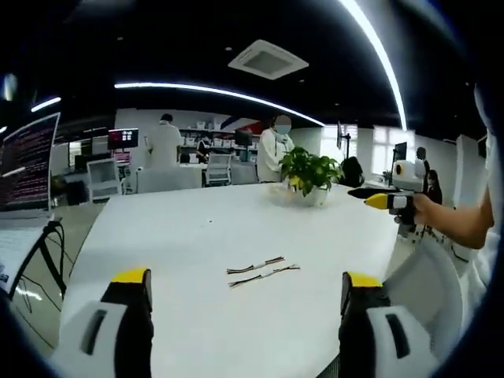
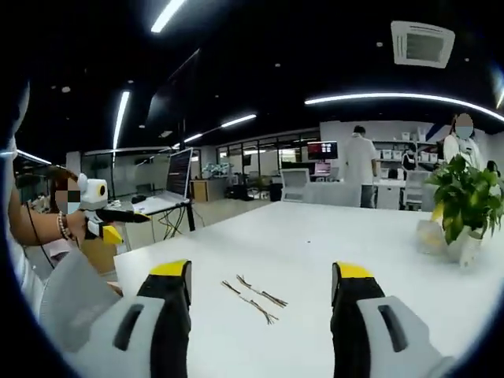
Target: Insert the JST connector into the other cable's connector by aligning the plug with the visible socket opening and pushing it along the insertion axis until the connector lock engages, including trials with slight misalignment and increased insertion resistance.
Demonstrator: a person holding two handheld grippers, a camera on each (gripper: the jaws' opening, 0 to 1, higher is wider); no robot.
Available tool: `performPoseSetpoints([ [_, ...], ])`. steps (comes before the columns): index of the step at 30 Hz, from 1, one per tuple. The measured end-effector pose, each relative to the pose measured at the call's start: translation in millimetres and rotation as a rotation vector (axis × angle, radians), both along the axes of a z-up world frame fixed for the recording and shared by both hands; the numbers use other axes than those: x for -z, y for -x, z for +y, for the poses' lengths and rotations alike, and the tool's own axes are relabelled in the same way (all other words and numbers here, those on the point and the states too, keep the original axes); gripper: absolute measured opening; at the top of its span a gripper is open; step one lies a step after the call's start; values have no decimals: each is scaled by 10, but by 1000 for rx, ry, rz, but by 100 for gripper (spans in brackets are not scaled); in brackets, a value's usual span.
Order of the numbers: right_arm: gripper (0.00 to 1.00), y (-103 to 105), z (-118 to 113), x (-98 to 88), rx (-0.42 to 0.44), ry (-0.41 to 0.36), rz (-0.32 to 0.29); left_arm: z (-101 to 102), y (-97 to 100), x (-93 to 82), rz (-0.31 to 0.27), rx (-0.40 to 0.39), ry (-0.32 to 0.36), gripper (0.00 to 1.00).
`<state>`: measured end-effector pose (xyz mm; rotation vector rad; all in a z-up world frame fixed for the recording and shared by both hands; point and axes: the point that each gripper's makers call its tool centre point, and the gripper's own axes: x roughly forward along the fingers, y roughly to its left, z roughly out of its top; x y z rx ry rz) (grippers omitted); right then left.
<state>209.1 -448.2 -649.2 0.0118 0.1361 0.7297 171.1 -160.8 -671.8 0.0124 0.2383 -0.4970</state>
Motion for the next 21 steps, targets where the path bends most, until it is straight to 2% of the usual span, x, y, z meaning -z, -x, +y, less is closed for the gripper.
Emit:
performPoseSetpoints([
  [7,74,155,-147,56,56,-18,26,52,198,10,-3,-27,-25,99],
  [15,74,355,-292,202,90,6,58,165,369,36,2,-93,-29,99],
  [21,74,502,-357,368,96,10,103,249,466,-9,-14,-144,21,99],
])
